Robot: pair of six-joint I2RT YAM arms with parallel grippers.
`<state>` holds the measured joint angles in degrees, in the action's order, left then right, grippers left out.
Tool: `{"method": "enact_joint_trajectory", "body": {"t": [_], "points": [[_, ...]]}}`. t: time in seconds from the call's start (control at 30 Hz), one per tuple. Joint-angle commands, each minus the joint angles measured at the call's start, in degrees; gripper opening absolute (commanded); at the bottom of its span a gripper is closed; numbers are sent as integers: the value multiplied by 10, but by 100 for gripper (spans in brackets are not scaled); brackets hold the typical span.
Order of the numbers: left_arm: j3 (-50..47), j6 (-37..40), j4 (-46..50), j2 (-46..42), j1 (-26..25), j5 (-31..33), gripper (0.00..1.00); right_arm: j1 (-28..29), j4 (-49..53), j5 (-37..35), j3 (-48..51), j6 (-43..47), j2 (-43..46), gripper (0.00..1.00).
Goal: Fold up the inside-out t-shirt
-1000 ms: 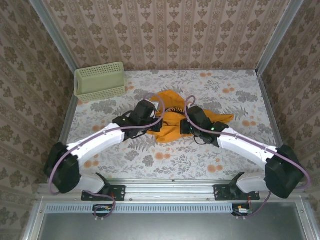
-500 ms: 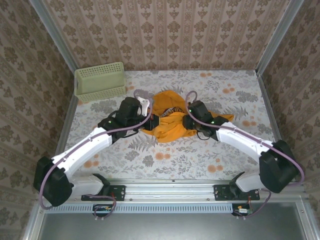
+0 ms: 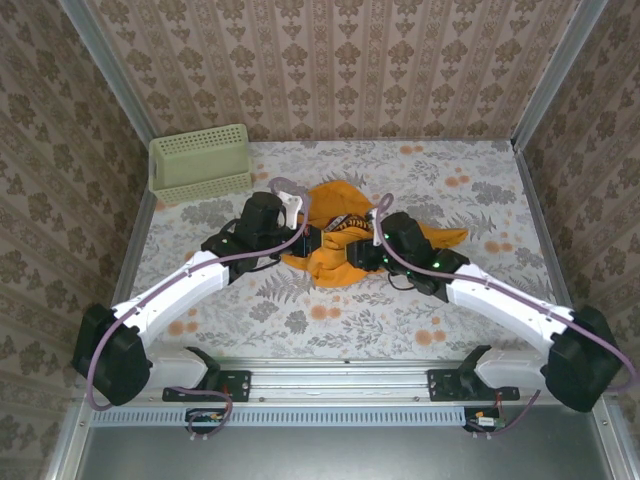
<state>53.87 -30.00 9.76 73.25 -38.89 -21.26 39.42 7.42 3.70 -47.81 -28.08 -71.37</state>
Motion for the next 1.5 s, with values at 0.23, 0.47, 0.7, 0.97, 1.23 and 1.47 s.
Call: {"method": "enact_joint_trajectory", "body": {"t": [0.23, 0.47, 0.7, 0.97, 1.23, 1.47], "points": [[2, -3, -14, -1, 2, -21, 0, 13, -32, 38, -71, 40, -80, 36], [-2, -4, -19, -1, 2, -26, 0, 13, -32, 56, -91, 47, -119, 34], [7, 11, 13, 3, 7, 10, 0, 18, 14, 1, -98, 67, -88, 4], [44, 56, 59, 60, 11, 68, 16, 36, 75, -24, -104, 70, 21, 0], [-33, 130, -7, -39, -49, 124, 56, 43, 109, -33, -151, 44, -2, 0], [-102, 110, -112, -60, -65, 51, 64, 47, 97, -27, -170, 34, -36, 0]]}}
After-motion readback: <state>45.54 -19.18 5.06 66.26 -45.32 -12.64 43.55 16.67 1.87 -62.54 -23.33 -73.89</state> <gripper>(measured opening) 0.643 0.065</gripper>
